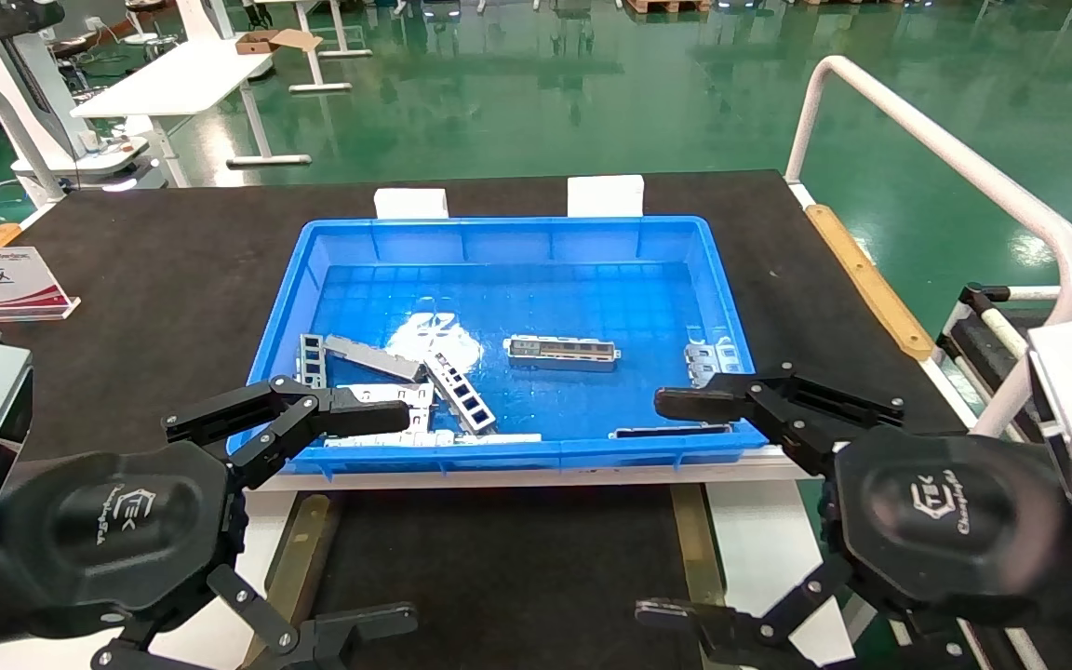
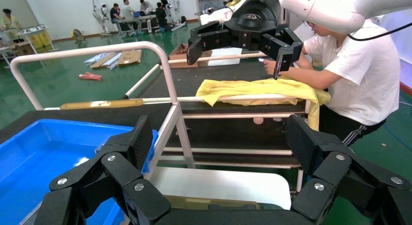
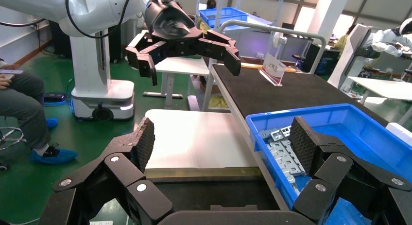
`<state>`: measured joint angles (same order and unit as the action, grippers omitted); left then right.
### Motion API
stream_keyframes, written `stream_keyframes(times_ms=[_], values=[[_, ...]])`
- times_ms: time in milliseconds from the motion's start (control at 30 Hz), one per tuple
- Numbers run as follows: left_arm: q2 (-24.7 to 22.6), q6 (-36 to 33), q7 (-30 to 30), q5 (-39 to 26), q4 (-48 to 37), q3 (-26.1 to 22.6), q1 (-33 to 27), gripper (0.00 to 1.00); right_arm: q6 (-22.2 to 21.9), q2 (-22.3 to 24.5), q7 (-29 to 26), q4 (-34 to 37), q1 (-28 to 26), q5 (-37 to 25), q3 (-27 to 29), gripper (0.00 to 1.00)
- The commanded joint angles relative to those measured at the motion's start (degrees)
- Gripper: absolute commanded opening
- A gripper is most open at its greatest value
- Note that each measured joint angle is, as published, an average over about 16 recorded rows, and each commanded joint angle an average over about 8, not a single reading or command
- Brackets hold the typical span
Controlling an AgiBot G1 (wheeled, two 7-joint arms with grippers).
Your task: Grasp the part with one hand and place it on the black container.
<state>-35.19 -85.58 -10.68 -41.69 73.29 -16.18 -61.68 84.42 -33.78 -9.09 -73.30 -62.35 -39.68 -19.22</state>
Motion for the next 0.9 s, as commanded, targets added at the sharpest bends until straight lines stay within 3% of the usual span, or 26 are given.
stream_keyframes(times_ms=[33, 900], values=[[0.0, 0.0, 0.0, 0.0, 0.0, 0.0, 0.0, 1.0, 0.0, 0.0, 0.0, 0.0, 0.0, 0.0, 0.0, 1.0], [0.0, 0.0, 0.0, -0.01, 0.0, 0.0, 0.0, 1.0, 0.0, 0.0, 0.0, 0.0, 0.0, 0.0, 0.0, 1.0]])
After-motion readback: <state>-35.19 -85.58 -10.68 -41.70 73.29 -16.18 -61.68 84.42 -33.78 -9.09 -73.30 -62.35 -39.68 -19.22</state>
